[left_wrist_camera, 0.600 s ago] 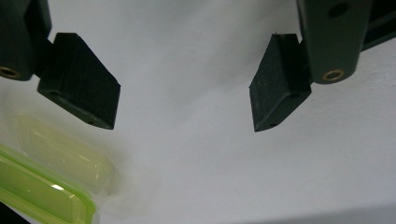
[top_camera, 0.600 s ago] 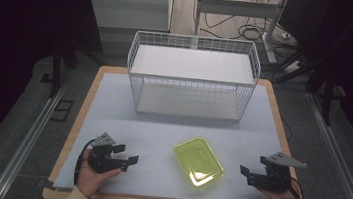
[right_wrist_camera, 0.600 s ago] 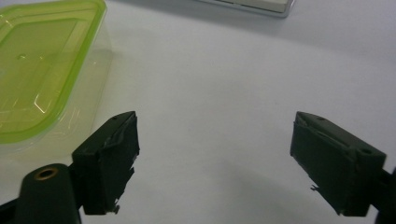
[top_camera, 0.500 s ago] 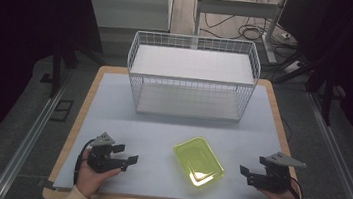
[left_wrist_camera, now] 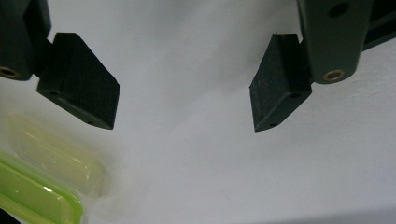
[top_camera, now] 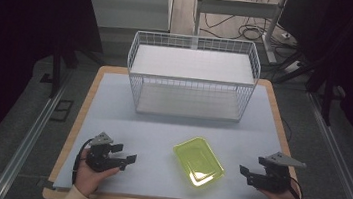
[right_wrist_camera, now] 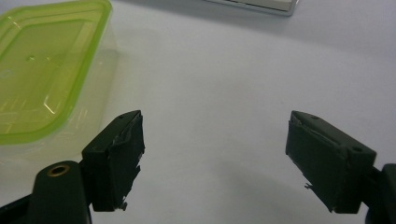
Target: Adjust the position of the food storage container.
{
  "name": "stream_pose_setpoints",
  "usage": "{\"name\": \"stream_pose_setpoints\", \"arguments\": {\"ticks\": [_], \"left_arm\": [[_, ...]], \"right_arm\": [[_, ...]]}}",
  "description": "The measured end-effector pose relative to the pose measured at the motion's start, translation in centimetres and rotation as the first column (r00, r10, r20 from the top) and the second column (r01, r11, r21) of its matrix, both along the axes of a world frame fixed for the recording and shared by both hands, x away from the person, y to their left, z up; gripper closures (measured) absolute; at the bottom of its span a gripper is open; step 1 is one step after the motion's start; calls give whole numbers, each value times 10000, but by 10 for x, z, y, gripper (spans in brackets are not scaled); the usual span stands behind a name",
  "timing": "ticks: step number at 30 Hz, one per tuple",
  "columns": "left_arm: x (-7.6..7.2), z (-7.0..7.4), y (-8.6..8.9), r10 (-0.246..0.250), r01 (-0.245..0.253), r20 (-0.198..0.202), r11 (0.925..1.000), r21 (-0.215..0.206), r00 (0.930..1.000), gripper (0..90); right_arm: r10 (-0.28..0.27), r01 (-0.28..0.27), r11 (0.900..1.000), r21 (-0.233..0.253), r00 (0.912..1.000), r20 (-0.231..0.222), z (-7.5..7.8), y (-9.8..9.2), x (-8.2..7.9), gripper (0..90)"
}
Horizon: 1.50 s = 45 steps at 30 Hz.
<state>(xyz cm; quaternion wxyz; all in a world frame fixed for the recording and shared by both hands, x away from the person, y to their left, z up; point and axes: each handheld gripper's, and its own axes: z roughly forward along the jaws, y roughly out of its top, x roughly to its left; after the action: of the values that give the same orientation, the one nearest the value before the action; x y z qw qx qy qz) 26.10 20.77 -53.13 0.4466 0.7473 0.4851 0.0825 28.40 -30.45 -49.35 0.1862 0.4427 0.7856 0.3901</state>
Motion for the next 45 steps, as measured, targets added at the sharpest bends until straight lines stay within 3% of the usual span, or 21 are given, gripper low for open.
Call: {"name": "stream_pose_setpoints", "arguments": {"ticks": [6,9,13,17,20,23,24,27,32,35,36,37,40,43,45], "left_arm": [[0,0,1,175,-175,50,9998,118,9998,232],[0,0,3,222,-223,52,9997,104,9997,228],[0,-1,3,162,-162,7,9998,120,9999,227],[0,-1,2,160,-160,26,9998,138,9999,227],[-1,0,2,178,-178,27,9998,97,9998,228],[-1,-1,1,160,-160,-1,9998,134,9999,228],[-1,-1,1,141,-141,-20,9998,148,9999,228],[-1,-2,0,136,-136,-17,9997,179,9999,229],[-2,-1,1,154,-155,12,9997,177,9999,233],[-1,-2,0,118,-118,-26,9997,194,9999,234],[-1,-2,0,118,-118,-26,9997,194,9999,234],[-1,-2,0,85,-84,-43,9997,211,10000,234],[-1,-3,0,64,-63,-65,9998,212,10000,234],[-1,-3,0,45,-43,-87,9998,199,10000,236],[-1,-3,0,33,-31,-100,9998,191,9999,237]], "right_arm": [[225,-226,9993,294,9997,40,7,6,-2,193],[443,-454,9978,489,9987,251,18,14,-6,203],[911,-947,9922,815,9947,476,35,32,-10,236],[1359,-1384,9863,898,9901,340,42,51,-11,304],[2263,-2251,9616,1569,9740,108,45,62,-12,391],[2689,-2681,9535,1379,9631,137,48,73,-14,510],[2943,-2937,9464,1344,9556,159,48,78,-15,561],[3219,-3219,9390,1214,9466,201,48,90,-17,709],[3895,-3868,9170,977,9210,-96,45,111,-16,856],[4155,-4127,9071,826,9094,-196,44,124,-16,894],[4155,-4127,9071,826,9094,-196,44,124,-16,894],[4377,-4349,8975,726,8987,-267,43,133,-17,896],[4693,-4667,8825,577,8820,-426,39,145,-20,896],[4958,-4954,8684,225,8667,-541,34,155,-23,896],[5013,-5015,8651,126,8632,-595,32,158,-25,896]]}}
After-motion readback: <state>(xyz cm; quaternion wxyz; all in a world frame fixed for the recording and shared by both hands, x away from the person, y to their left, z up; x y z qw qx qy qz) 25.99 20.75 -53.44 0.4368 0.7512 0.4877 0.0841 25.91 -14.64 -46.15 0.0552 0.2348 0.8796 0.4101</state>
